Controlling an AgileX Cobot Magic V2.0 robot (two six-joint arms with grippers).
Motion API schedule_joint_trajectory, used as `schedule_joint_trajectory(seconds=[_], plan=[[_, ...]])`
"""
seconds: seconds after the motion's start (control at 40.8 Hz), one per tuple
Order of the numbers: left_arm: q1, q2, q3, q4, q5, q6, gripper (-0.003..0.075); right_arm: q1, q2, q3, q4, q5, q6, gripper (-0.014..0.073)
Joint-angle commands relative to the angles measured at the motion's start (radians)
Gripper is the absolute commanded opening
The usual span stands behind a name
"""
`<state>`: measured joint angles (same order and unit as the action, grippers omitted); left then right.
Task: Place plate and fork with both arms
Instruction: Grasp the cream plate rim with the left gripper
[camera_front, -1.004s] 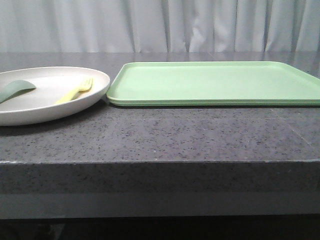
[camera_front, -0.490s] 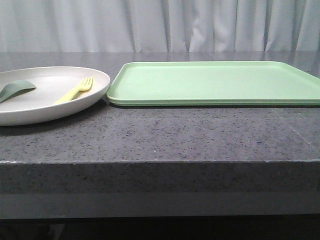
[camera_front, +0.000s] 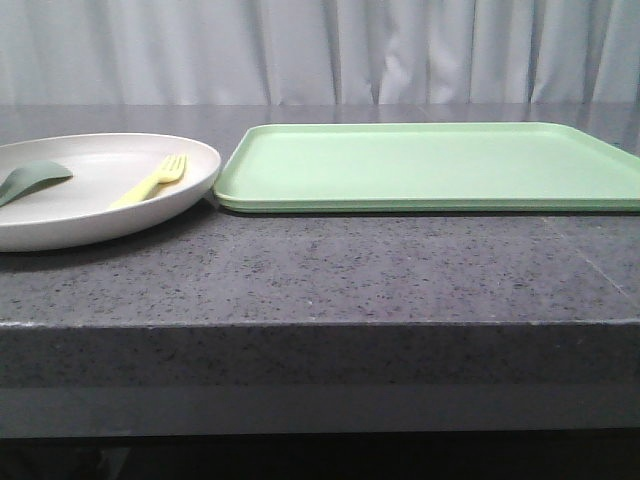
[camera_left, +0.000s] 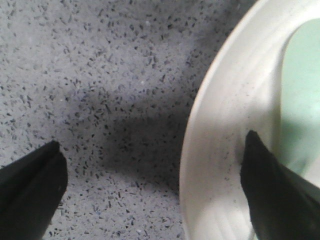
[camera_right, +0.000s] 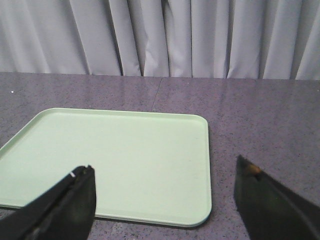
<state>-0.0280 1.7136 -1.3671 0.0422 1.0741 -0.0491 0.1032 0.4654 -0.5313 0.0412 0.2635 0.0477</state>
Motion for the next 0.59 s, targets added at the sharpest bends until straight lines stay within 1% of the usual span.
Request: schedule_joint_trajectory(seconds=[0.0,0.073,0.147,0.22,0.367,0.465,0.49,0.539,0.563], plan=[[0.002,-0.025,-0.023,-0.002,0.008,-0.001,0.0680,-0.003,0.011,-0.038,-0.012,-0.088,-0.003,0.0591],[0.002,-0.025,-0.023,-0.002,0.010,-0.001,0.0654,-0.003,0.011,-0.038,-0.012,-0.088,-0.003,0.0591],[0.002,-0.025,-0.023,-0.002,0.010,-0.001,0.0585,-0.003,0.011,-0.038,-0.012,-0.088,-0.003,0.0591],[0.002,-0.025,-0.023,-0.002,0.010,-0.001,0.0482,-0.003,0.011,-0.038,-0.012,-0.088,-0.003,0.0591],[0.002,-0.025,-0.023,-0.002,0.010,-0.001,0.0244,-0.003,0.011,-0.038,-0.012,-0.088,-0.003,0.0591],[0.002,-0.025,-0.023,-0.002,0.010,-0.001,0.0110,-0.003,0.011,-0.038,-0.012,-0.087,-0.003,0.0591],[0.002,-0.025,-0.023,-0.002,0.010,-0.001,0.0092,-0.003,0.011,-0.038,-0.012,-0.086,-0.003,0.0591],[0.002,-0.025,-0.023,-0.002,0.010,-0.001,0.0030,-0.003,0.011,-0.038,-0.012,-0.086,-0.003,0.0591],[0.002,-0.025,-0.023,-0.002,0.010,-0.001,0.0015,-0.003,0.011,-0.038,-0.012,-0.086,-0.003,0.0591]])
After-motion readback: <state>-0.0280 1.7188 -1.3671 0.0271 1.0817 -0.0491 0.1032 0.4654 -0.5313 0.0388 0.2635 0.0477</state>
